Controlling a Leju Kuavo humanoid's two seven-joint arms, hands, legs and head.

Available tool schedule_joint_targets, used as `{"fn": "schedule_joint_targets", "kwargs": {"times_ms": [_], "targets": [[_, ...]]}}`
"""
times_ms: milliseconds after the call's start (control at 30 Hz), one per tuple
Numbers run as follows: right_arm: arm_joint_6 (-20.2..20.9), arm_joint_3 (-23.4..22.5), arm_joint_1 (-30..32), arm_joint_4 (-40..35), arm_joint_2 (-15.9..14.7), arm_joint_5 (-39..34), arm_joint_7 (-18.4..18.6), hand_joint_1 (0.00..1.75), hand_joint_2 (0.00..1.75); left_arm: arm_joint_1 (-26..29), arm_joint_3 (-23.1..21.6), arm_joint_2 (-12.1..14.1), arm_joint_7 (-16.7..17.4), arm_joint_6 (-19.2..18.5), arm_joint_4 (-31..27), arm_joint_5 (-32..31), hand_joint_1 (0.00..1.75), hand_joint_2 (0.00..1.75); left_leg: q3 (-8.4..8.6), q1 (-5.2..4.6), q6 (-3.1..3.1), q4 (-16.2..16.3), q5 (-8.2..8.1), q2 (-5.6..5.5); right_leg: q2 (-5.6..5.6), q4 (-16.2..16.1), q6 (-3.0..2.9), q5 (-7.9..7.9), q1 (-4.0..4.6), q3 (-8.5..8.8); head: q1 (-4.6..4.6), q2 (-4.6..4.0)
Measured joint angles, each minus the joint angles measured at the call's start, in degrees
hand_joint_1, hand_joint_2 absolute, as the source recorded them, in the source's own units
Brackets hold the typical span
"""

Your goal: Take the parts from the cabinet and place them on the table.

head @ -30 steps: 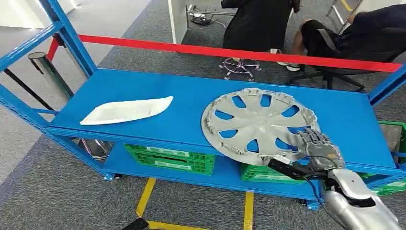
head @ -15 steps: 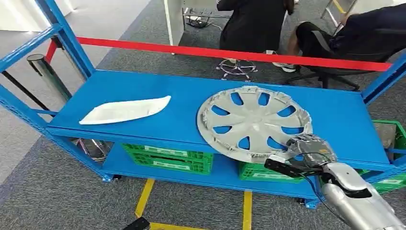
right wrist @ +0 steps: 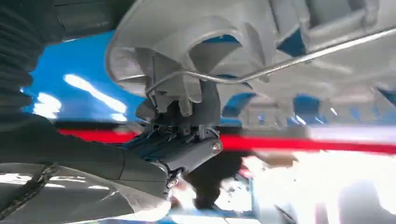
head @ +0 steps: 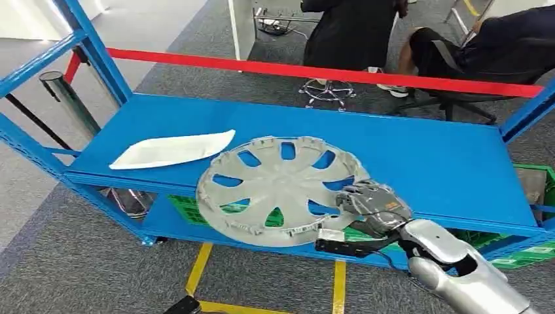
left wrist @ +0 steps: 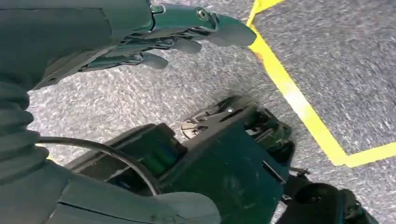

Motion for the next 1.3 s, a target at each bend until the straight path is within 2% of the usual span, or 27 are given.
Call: {"fn": "schedule_joint_targets", "kwargs": {"times_ms": [233, 367, 433, 467, 567, 600, 667, 700, 767, 833, 867, 900, 967, 1000, 1033, 1067, 1100, 1133, 1167, 1200, 1233, 1300], "targets": [[-2.54, 3.8, 0.86, -8.07, -1.27, 3.27, 1.53, 1.75, 1.75, 0.17, 0.31, 0.28, 0.57, 0.39, 0.0, -0.2, 0.0, 1.75, -0.23, -0.02, 0.0, 0.0, 0.0, -0.01, -0.01, -0.01, 0.0, 0.0, -0.03, -0.21, 0.04, 0.0], [-14.04, 4.37, 5.27, -13.02, -2.12, 12.95, 5.2, 1.75, 1.75, 0.32, 0.46, 0.35, 0.46, 1.03, 0.0, -0.11, 0.0, 1.75, -0.31, -0.03, 0.01, 0.0, -0.01, -0.16, -0.2, -0.03, 0.03, -0.05, -0.03, -0.27, 0.04, 0.0], [-23.12, 3.18, 10.29, -16.52, -2.23, 17.51, 5.83, 1.75, 1.75, 0.51, 0.79, 0.28, -0.9, 1.0, 0.0, 0.66, 0.0, 1.75, -0.38, -0.03, 0.02, 0.0, -0.02, -0.39, -0.44, -0.02, 0.01, -0.19, -0.03, -0.24, 0.07, 0.0], [-26.26, 2.42, 12.83, -18.3, -2.23, 18.81, 5.7, 1.75, 1.75, 0.63, 1.07, 0.26, -1.27, 0.96, 0.0, 0.81, 0.0, 1.75, -0.43, -0.03, 0.02, 0.0, -0.03, -0.42, -0.47, -0.02, 0.01, -0.21, -0.03, -0.25, 0.05, 0.0], [-30.48, 0.76, 17.16, -21.89, -2.21, 19.89, 5.05, 1.75, 1.75, 0.75, 1.59, 0.24, -2.07, 0.85, 0.0, 1.2, 0.0, 1.75, -0.42, -0.02, 0.01, 0.0, -0.1, -0.35, -0.29, -0.02, 0.0, -0.23, -0.03, -0.33, 0.04, 0.0], [-32.55, 0.21, 18.65, -22.75, -2.07, 19.42, 3.84, 1.75, 1.75, 0.73, 1.7, 0.22, -2.76, 0.85, 0.0, 1.22, 0.0, 1.75, -0.43, -0.02, 0.01, 0.0, -0.1, -0.36, -0.35, -0.03, 0.0, -0.25, -0.03, -0.32, 0.02, 0.0], [-36.29, -1.63, 22.81, -25.68, -0.23, 15.57, -2.27, 1.75, 1.75, 0.86, 2.14, 0.17, -4.11, 0.85, 0.0, 1.49, 0.0, 1.75, -0.45, -0.02, 0.02, 0.0, -0.1, -0.45, -0.53, -0.03, -0.03, -0.3, -0.02, -0.29, 0.07, 0.0], [-36.59, -3.12, 24.82, -27.28, 1.58, 13.44, -5.84, 1.75, 1.75, 1.02, 2.38, 0.22, -4.59, 1.0, 0.0, 1.68, 0.0, 1.75, -0.49, -0.3, 0.35, 0.32, -0.29, -0.47, -0.53, -0.22, 0.18, -0.17, -0.22, -0.27, 0.09, 0.0], [-36.63, -7.27, 28.28, -29.68, 5.96, 5.97, -13.77, 1.75, 1.75, 1.2, 2.89, 0.24, -5.6, 1.42, 0.0, 1.86, 0.0, 1.75, -0.43, -0.34, 0.51, 0.28, -0.34, -0.38, -0.4, -0.3, 0.32, -0.12, -0.33, -0.23, 0.0, 0.0], [-36.63, -11.11, 31.27, -31.67, 9.38, -0.39, -19.88, 1.75, 1.75, 1.25, 3.26, 0.22, -6.38, 1.6, 0.0, 2.19, 0.0, 1.75, -0.18, -0.22, 1.08, -0.72, 0.63, -0.32, -0.31, -0.56, 0.89, 0.35, -0.27, -0.12, 0.07, 0.0], [-36.63, -12.34, 32.47, -32.41, 10.78, -4.48, -22.7, 1.75, 1.75, 1.27, 3.48, 0.13, -6.82, 1.81, 0.0, 2.34, 0.0, 1.75, 0.08, 0.13, 1.38, -1.49, 1.2, 0.13, -0.58, 0.02, 0.77, -0.82, -0.38, -0.79, 0.11, 0.0], [-36.63, -13.38, 33.5, -33.08, 12.13, -8.68, -25.32, 1.75, 1.75, 1.31, 3.76, 0.11, -7.41, 1.99, 0.0, 2.51, 0.0, 1.75, -0.03, 0.15, 1.61, -1.69, 1.43, 0.22, -0.9, 2.3, 0.84, -3.09, -0.33, -1.6, 0.26, 0.0], [-36.63, -14.21, 35.05, -33.98, 13.49, -14.26, -28.25, 1.75, 1.75, 1.56, 4.2, 0.07, -7.94, 2.05, 0.0, 2.95, 0.0, 1.75, -0.41, 0.13, 1.64, -1.67, 1.53, 0.55, -0.99, 10.78, 1.06, -7.86, -0.5, -4.9, 0.22, 0.0], [-36.63, -14.54, 35.69, -34.24, 14.32, -15.28, -29.01, 1.75, 1.75, 1.78, 4.46, 0.07, -8.22, 2.05, 0.0, 3.04, 0.0, 1.75, -0.58, 0.13, 1.61, -1.66, 1.62, 0.85, -1.0, 15.17, 1.28, -9.59, -0.51, -6.6, 0.22, 0.0], [-36.63, -14.8, 36.15, -34.39, 14.73, -15.83, -29.45, 1.75, 1.75, 1.94, 4.59, 0.07, -8.28, 2.05, 0.02, 3.08, 0.0, 1.75, -0.72, 0.18, 1.43, -1.62, 1.75, 0.99, -1.06, 16.73, 1.48, -9.61, -0.61, -7.06, 0.24, 0.0], [-36.63, -15.04, 36.71, -34.61, 15.15, -16.5, -29.88, 1.75, 1.75, 2.04, 4.74, 0.02, -8.37, 2.03, 0.02, 3.1, 0.0, 1.75, -0.84, 0.27, 1.22, -1.6, 1.88, 1.02, -1.19, 15.53, 1.7, -8.15, -0.85, -6.09, 0.22, 0.0], [-36.63, -15.28, 37.21, -34.96, 15.63, -17.32, -30.41, 1.75, 1.75, 2.05, 4.85, -0.07, -8.44, 1.99, 0.02, 3.17, 0.0, 1.75, -0.98, 0.4, 1.01, -1.5, 2.0, 1.02, -1.36, 11.82, 1.92, -5.89, -1.11, -3.86, 0.22, 0.0], [-36.63, -15.44, 37.4, -35.2, 15.82, -17.88, -30.75, 1.75, 1.75, 2.05, 4.9, -0.18, -8.46, 1.97, 0.02, 3.19, 0.0, 1.75, -1.18, 0.63, 0.76, -1.26, 2.07, 1.01, -1.62, 6.37, 2.18, -3.51, -1.37, -0.7, 0.24, 0.0], [-36.63, -15.54, 37.47, -35.33, 15.89, -18.19, -30.97, 1.75, 1.75, 2.03, 4.96, -0.18, -8.5, 1.97, 0.02, 3.28, 0.0, 1.75, -1.42, 0.66, 0.29, -0.75, 2.02, 0.99, -1.98, 1.3, 2.55, -2.35, -1.7, 2.2, 0.26, 0.0], [-36.63, -15.7, 37.34, -35.4, 16.0, -18.5, -31.24, 1.75, 1.75, 2.05, 5.18, 0.09, -8.57, 1.97, 0.02, 3.3, 0.0, 1.75, -1.83, 0.43, -0.28, -0.47, 2.07, 0.89, -1.75, 0.17, 2.47, -3.54, -1.22, 3.7, 0.57, 0.0], [-36.63, -15.87, 37.6, -35.84, 16.31, -18.58, -31.41, 1.75, 1.75, 2.08, 5.29, -0.07, -8.59, 1.97, 0.02, 3.34, 0.0, 1.75, -1.94, 0.29, -0.66, -0.3, 2.22, 0.85, -1.32, 0.87, 1.38, -2.69, -1.21, 2.89, 0.39, 0.0], [-36.61, -15.96, 38.2, -36.14, 16.57, -18.58, -31.61, 1.75, 1.75, 2.09, 5.35, -0.04, -8.72, 1.97, 0.02, 3.34, 0.0, 1.75, -2.12, 0.34, -1.43, -0.1, 2.79, 0.79, -1.3, 0.94, 0.63, -3.03, -1.14, 2.06, 0.26, 0.0]]}}
